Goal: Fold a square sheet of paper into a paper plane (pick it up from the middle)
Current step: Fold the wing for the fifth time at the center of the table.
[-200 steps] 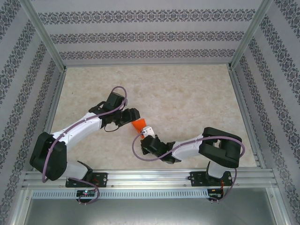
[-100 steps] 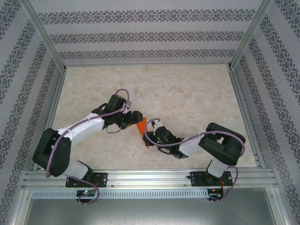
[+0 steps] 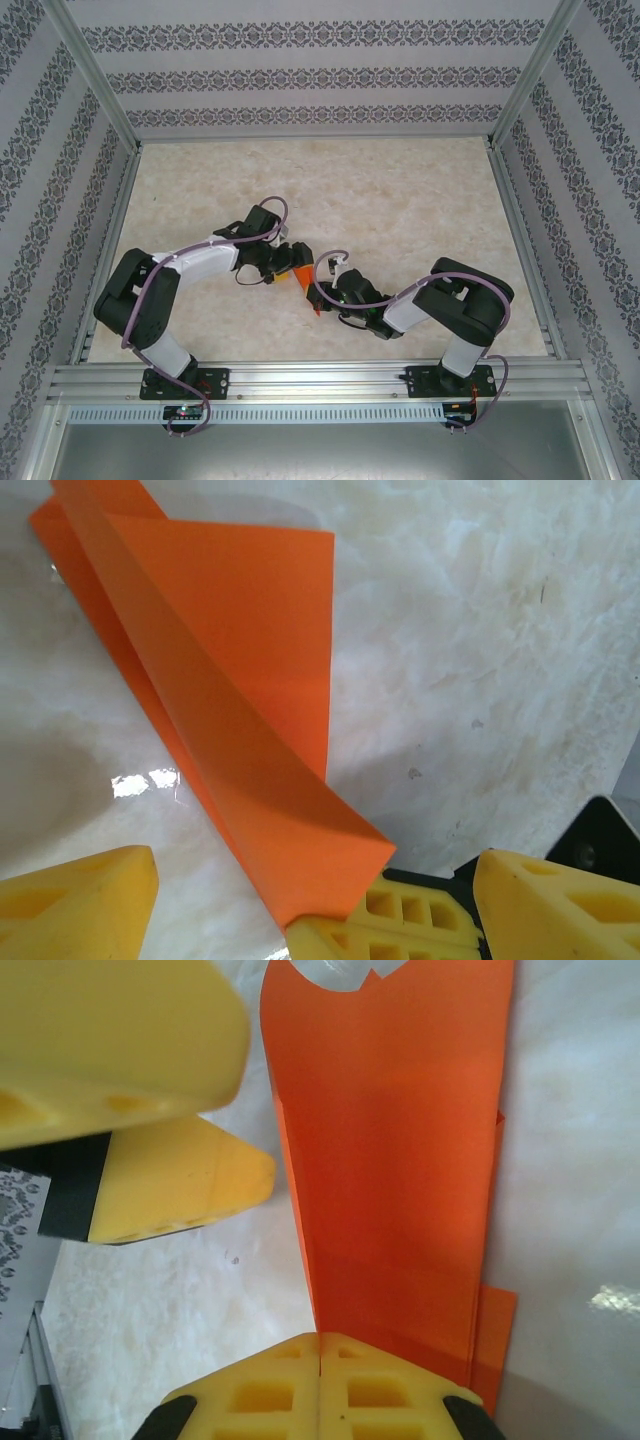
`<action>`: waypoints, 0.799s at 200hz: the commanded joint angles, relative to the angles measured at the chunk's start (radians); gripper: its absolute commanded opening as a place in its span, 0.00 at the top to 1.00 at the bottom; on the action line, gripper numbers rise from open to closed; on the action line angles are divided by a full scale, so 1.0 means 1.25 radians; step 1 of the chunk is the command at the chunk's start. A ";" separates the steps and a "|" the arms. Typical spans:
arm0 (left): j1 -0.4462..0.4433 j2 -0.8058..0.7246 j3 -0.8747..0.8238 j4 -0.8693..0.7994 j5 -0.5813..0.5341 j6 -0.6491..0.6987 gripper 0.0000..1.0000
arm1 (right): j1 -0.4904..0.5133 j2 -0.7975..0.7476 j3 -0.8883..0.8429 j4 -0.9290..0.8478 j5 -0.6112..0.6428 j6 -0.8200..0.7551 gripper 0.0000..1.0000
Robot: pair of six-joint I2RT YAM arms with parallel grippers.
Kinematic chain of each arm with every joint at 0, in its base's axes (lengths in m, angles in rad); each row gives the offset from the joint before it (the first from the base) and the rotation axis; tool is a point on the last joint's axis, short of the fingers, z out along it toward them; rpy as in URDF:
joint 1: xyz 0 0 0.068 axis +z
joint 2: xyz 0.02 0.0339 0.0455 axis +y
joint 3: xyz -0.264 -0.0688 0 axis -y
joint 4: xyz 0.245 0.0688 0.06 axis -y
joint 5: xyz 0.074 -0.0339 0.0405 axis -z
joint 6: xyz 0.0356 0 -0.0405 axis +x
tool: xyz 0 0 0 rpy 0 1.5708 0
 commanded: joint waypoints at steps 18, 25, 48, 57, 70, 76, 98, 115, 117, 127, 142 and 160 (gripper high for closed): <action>-0.005 0.035 0.046 -0.037 -0.033 -0.042 0.15 | 0.036 -0.027 0.032 -0.054 0.049 -0.086 0.91; -0.005 0.044 0.053 -0.049 -0.038 -0.042 0.16 | 0.044 -0.032 0.041 -0.070 0.063 -0.099 0.87; -0.006 0.066 0.054 -0.055 -0.036 -0.052 0.21 | 0.079 -0.052 0.077 -0.183 0.113 -0.162 0.82; -0.005 0.071 0.054 -0.058 -0.036 -0.054 0.25 | 0.094 -0.061 0.087 -0.213 0.139 -0.184 0.82; -0.005 0.075 0.061 -0.069 -0.035 -0.049 0.31 | 0.109 -0.074 0.092 -0.243 0.174 -0.210 0.81; -0.006 0.076 0.064 -0.075 -0.039 -0.046 0.33 | 0.116 -0.080 0.096 -0.263 0.189 -0.220 0.81; -0.005 0.076 0.070 -0.091 -0.041 -0.040 0.42 | 0.129 -0.097 0.113 -0.331 0.223 -0.253 0.76; -0.005 0.071 0.070 -0.096 -0.043 -0.039 0.51 | 0.140 -0.111 0.127 -0.376 0.248 -0.285 0.75; -0.005 0.070 0.070 -0.099 -0.044 -0.038 0.52 | 0.142 -0.112 0.128 -0.380 0.251 -0.287 0.75; -0.005 0.067 0.073 -0.104 -0.046 -0.037 0.54 | 0.147 -0.120 0.135 -0.404 0.271 -0.298 0.75; -0.005 0.060 0.072 -0.111 -0.047 -0.034 0.58 | 0.150 -0.129 0.139 -0.431 0.285 -0.306 0.75; -0.005 0.056 0.069 -0.112 -0.045 -0.034 0.66 | 0.155 -0.133 0.140 -0.443 0.299 -0.316 0.73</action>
